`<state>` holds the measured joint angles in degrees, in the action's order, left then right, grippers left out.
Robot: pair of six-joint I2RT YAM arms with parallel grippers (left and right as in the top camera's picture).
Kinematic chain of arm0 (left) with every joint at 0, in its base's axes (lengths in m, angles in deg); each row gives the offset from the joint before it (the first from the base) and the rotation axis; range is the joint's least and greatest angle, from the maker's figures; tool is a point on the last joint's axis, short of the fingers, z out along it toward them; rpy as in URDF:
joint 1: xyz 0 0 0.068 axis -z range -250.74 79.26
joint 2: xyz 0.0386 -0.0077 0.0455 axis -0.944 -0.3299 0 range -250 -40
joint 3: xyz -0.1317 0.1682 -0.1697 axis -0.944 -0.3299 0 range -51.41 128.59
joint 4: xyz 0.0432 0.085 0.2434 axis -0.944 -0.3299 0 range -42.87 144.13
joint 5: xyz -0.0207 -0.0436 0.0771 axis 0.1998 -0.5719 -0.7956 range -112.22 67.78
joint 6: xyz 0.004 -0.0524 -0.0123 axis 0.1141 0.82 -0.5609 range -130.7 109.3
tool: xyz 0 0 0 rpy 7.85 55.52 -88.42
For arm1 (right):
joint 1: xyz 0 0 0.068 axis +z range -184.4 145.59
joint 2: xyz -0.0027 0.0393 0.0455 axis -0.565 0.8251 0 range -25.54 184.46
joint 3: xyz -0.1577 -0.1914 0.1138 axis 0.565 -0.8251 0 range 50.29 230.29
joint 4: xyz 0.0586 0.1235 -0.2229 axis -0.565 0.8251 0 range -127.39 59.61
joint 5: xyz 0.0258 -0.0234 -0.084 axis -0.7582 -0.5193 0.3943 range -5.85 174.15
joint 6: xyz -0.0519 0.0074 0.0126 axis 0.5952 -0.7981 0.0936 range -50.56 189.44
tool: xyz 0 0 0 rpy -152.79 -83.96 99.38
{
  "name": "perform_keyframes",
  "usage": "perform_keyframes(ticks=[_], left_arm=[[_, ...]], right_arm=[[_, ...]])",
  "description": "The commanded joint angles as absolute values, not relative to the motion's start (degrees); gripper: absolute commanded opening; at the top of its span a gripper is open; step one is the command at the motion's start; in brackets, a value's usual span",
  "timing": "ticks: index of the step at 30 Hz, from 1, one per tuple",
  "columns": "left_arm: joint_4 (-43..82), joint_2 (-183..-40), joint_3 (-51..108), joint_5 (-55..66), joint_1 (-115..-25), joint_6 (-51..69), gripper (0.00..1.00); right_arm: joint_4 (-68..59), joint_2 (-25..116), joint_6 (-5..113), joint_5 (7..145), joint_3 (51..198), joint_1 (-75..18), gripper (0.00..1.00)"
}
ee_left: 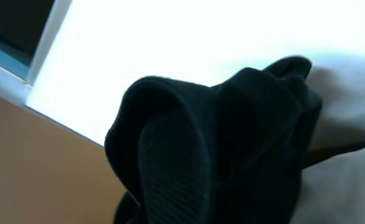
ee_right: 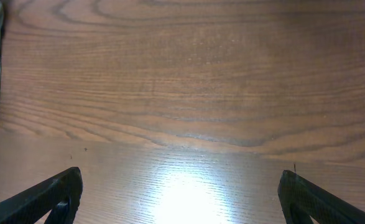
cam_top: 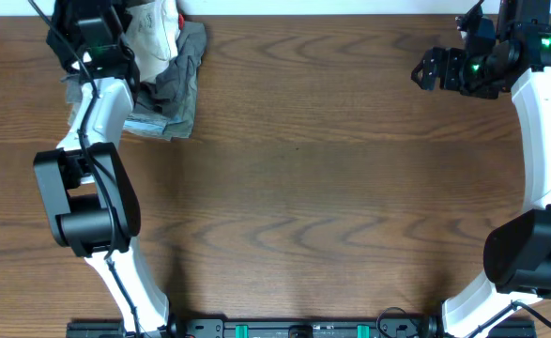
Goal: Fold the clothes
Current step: 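Move the held shirt over the clothes stack with the left gripper, then lower the shirt onto the stack top and open the left gripper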
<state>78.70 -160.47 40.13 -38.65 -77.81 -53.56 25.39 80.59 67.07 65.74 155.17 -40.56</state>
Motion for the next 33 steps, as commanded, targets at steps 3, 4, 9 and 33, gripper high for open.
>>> perform_keyframes(ticks=[3, 4, 9, 33], left_arm=[[76.95, -160.55, 41.12, -38.06, -74.75, -40.33, 0.06], [76.12, -160.58, 41.12, -37.77, -74.12, -38.85, 0.06], [73.02, -161.03, 41.07, -37.62, -71.45, -31.24, 0.06], [59.38, -151.11, 41.07, -35.06, -62.77, -28.86, 0.98]], right_arm=[[25.5, 80.96, 66.72, 65.28, 154.8, -38.9, 0.99], [25.5, 80.96, 66.72, 65.28, 154.8, -38.59, 0.98], [25.88, 80.96, 66.74, 65.28, 154.8, -37.28, 0.99], [26.25, 80.96, 66.77, 65.3, 154.67, -36.34, 0.99]])
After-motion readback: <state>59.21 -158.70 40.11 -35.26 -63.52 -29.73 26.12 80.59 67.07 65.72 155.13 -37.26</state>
